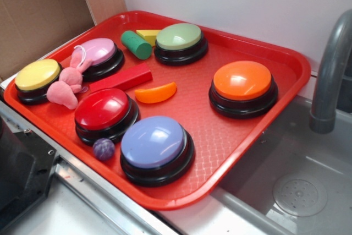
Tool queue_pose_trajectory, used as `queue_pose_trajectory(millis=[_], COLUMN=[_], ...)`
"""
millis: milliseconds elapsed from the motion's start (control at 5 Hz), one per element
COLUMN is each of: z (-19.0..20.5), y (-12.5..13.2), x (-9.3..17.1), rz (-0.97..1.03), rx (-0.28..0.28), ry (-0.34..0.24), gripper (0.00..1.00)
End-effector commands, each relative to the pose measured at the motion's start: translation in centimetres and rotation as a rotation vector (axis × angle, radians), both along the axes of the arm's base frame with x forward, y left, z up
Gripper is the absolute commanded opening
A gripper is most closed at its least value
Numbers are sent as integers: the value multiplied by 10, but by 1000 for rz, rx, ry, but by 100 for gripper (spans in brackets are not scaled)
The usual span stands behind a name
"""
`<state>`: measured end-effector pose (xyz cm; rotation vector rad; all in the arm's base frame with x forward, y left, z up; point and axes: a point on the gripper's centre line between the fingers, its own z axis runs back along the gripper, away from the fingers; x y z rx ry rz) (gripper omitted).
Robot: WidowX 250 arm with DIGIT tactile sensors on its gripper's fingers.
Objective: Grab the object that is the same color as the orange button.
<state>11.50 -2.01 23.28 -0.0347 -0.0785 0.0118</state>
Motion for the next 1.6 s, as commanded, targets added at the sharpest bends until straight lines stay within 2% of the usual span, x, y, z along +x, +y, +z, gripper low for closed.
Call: queue_pose_trajectory(millis=[0,400,600,800,1000,1400], z=[-45,-103,-134,-167,-182,-202], y=[-9,-16,-22,-30,-36,-52], x=[57,95,112,126,131,137], rz=[-152,-244,-277,-256,-261,-279], rx=[81,109,101,80,74,83], ry=[-45,-73,-55,-65,-72,-33], gripper=[100,100,100,100,100,100])
